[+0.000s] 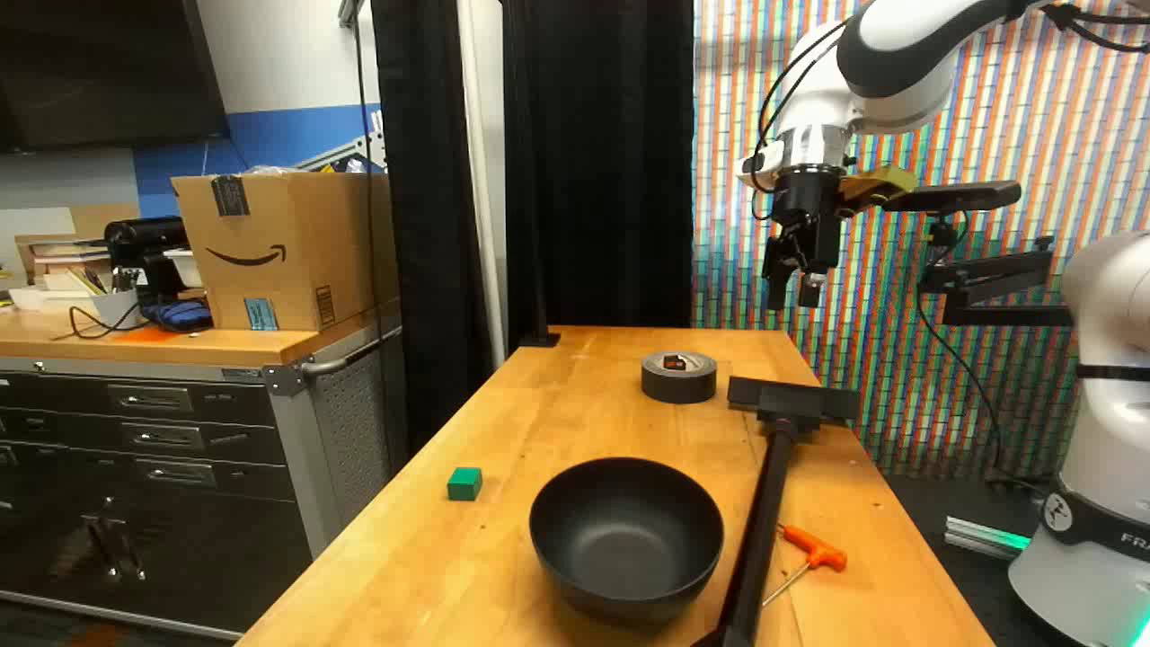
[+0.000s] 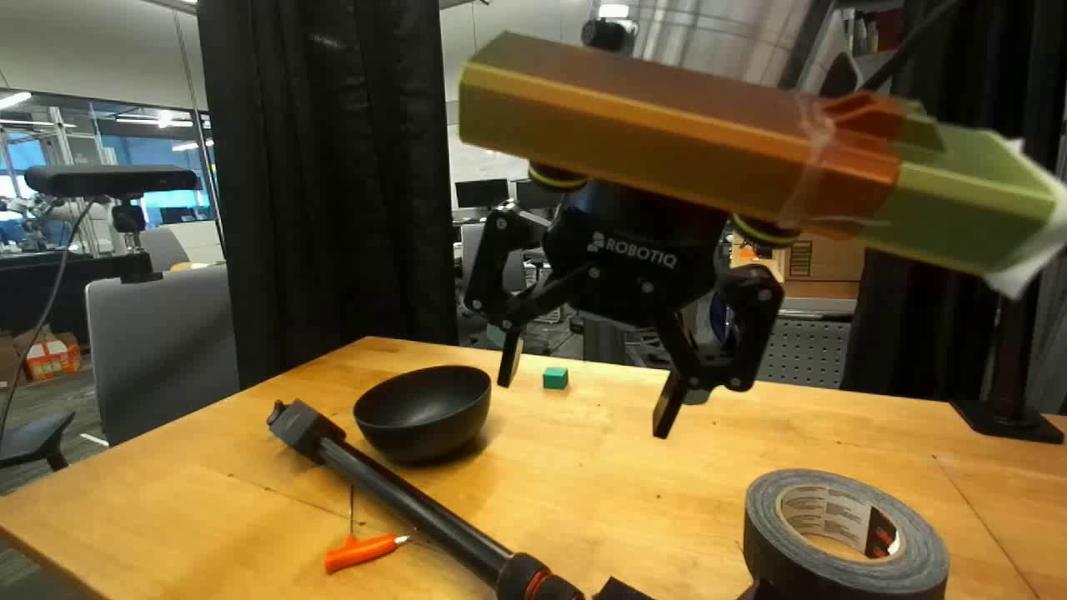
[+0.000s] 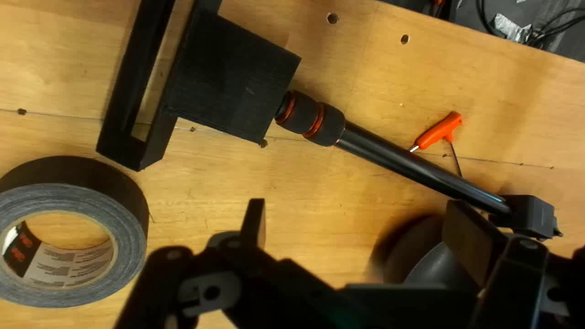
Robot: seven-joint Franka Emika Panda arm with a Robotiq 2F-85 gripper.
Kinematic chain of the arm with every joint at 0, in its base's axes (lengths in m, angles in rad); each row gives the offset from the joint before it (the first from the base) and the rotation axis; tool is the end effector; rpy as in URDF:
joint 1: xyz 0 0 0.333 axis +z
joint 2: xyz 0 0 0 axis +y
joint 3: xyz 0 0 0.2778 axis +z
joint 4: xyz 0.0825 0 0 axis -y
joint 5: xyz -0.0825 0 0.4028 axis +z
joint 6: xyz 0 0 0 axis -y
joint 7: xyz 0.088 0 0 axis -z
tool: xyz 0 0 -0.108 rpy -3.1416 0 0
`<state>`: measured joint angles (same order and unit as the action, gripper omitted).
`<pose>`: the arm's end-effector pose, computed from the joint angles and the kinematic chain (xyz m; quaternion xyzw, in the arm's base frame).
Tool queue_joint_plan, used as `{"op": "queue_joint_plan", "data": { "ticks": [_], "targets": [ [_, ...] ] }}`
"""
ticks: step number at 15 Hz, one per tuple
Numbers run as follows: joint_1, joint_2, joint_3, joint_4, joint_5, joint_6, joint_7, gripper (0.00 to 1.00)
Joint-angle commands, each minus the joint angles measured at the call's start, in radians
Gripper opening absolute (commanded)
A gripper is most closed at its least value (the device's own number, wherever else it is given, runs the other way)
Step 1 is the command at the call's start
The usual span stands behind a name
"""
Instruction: Move the black bowl to the right
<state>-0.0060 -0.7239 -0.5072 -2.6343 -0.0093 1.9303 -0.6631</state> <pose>0.3412 -0.1714 0.4040 -0.9778 -0.1346 -0.0611 0.1482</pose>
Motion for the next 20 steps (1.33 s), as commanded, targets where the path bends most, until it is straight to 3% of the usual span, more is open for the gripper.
{"op": "queue_joint_plan", "data": {
  "ticks": [1,12,15,20],
  "targets": [
    [-0.039,0.014,0.034,0.001,0.027,-0.001,-0.024,1.00],
    [-0.033,0.021,0.045,0.007,0.026,-0.001,-0.022,1.00],
    [-0.009,0.044,0.096,0.019,0.027,-0.003,-0.018,1.00],
    [0.076,0.122,0.239,0.067,0.043,-0.009,-0.001,1.00]
  ]
}}
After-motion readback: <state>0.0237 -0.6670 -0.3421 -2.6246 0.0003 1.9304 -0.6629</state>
